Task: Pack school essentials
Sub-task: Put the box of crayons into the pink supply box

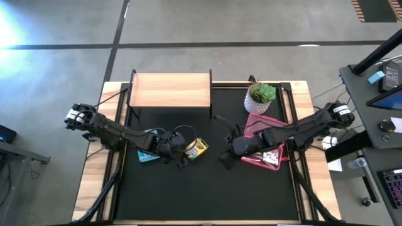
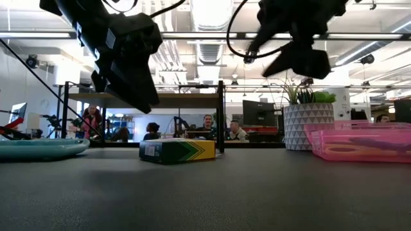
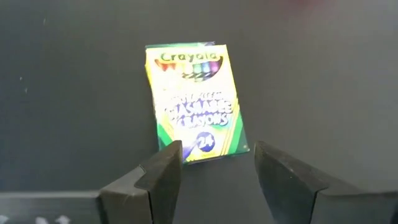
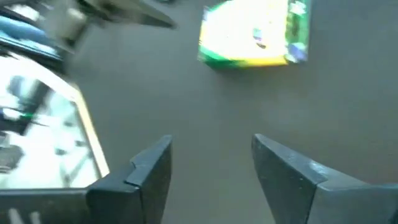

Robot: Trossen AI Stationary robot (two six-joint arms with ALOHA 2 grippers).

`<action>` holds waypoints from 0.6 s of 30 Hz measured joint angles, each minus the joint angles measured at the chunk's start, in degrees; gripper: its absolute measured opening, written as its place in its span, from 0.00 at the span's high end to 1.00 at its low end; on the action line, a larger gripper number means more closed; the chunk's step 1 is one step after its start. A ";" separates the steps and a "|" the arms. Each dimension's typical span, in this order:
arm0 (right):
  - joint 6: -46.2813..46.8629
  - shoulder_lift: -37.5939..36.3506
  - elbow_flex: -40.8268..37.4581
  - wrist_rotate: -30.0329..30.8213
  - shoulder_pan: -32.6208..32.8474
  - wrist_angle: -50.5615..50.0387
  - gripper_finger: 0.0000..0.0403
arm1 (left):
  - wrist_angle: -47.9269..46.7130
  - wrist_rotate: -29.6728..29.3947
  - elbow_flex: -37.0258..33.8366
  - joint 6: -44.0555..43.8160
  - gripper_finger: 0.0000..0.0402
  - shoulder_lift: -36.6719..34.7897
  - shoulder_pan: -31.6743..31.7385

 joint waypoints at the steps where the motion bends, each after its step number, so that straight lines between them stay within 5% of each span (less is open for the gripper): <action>1: 0.46 0.00 -0.76 0.47 0.01 2.88 0.47 | -0.03 0.00 -0.15 -0.41 0.55 0.00 0.00; 10: -0.05 1.92 -1.91 6.45 -0.10 6.26 0.44 | 0.01 0.47 -0.19 -1.47 0.54 0.00 0.00; 18: -28.00 5.41 1.76 5.88 0.04 6.30 0.43 | -0.15 4.63 0.02 0.06 0.54 -0.51 0.00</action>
